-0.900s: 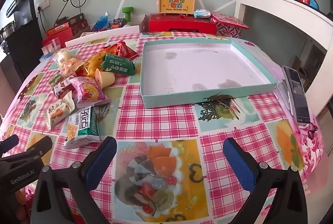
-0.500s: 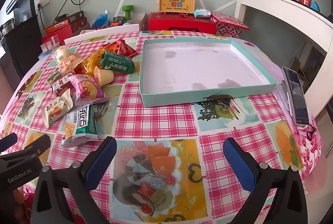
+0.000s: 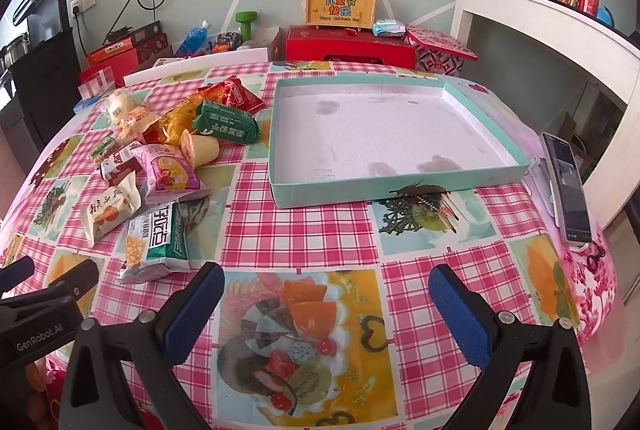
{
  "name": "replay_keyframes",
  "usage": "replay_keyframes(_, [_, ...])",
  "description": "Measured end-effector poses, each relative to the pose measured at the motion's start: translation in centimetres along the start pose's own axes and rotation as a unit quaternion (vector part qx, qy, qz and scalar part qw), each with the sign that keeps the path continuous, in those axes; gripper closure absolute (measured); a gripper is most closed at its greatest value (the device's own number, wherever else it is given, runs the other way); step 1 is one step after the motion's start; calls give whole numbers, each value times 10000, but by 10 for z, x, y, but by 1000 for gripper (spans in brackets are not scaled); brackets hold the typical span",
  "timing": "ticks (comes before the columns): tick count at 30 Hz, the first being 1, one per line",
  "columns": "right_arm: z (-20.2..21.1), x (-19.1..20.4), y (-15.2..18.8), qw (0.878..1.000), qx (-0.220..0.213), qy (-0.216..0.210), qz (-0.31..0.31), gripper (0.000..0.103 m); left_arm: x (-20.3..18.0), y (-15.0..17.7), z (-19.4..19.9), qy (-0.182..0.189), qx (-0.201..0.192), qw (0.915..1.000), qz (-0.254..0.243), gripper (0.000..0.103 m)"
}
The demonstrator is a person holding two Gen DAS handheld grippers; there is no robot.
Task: Organize snacks
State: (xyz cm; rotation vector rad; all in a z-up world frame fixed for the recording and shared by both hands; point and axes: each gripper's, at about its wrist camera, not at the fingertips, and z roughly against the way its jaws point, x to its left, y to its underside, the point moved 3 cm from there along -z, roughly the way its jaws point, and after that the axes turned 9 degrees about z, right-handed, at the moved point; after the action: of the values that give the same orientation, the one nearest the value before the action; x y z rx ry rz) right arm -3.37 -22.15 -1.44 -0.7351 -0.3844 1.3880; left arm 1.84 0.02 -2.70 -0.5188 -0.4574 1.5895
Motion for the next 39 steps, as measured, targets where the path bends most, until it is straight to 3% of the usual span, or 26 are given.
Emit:
replay_keyframes(13, [2, 1, -1, 10000, -23, 9, 36, 0, 1, 2, -1, 5, 38, 10000, 18, 0])
replay_keyframes(23, [2, 1, -2, 10000, -20, 6, 46, 0, 3, 3, -5, 186, 373, 9989, 218, 0])
replay_keyframes(34, [1, 6, -6, 9999, 37, -7, 161, 0, 4, 1, -10, 231, 331, 9988, 264, 0])
replay_keyframes(39, [3, 21, -14, 9989, -77, -293, 364, 0, 13, -4, -17, 413, 604, 9964, 438, 0])
